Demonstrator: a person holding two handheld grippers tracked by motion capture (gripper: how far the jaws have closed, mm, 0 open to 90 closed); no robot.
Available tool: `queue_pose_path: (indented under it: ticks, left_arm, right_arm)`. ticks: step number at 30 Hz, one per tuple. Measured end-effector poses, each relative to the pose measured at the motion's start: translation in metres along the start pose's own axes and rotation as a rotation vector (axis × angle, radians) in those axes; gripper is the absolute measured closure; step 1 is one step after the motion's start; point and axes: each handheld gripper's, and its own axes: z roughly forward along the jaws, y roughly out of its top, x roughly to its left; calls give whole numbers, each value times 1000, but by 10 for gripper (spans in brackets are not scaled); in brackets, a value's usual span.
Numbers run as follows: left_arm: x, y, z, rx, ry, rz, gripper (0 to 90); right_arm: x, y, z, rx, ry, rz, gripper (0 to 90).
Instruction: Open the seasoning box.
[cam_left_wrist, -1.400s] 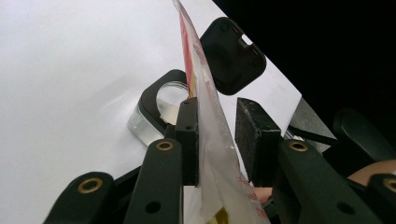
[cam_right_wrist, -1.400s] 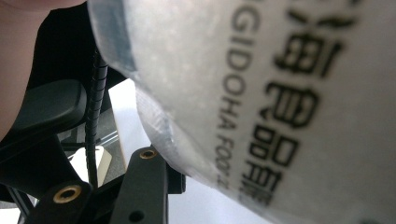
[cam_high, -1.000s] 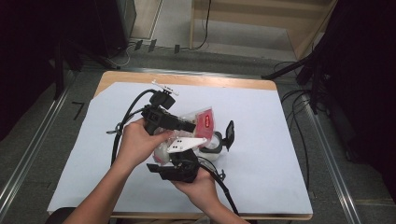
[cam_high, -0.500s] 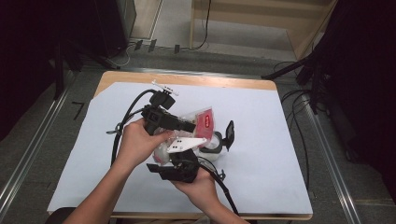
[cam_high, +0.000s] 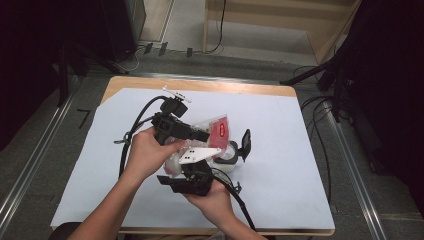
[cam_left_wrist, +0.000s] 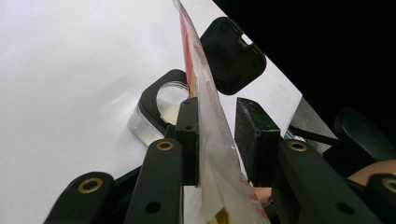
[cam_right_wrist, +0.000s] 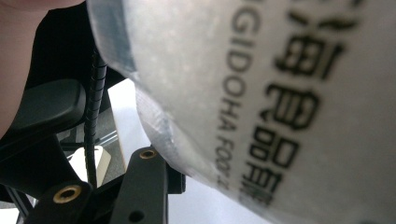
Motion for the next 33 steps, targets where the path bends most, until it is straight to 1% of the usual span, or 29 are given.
queue_pose_path:
  ticks: [20, 28, 29, 33]
  left_arm:
    - [-1, 0, 0, 0, 3, -5, 724]
    - [0, 0, 0, -3, 3, 0, 729]
    - [-1, 0, 1, -5, -3, -3, 730]
    - [-1, -1, 1, -6, -2, -1, 734]
  right_arm:
    - [0, 0, 0, 2, -1, 0, 640]
    - [1, 0, 0, 2, -4, -2, 637]
    - [1, 0, 0, 0, -7, -3, 636]
    - [1, -1, 1, -4, -13, -15, 633]
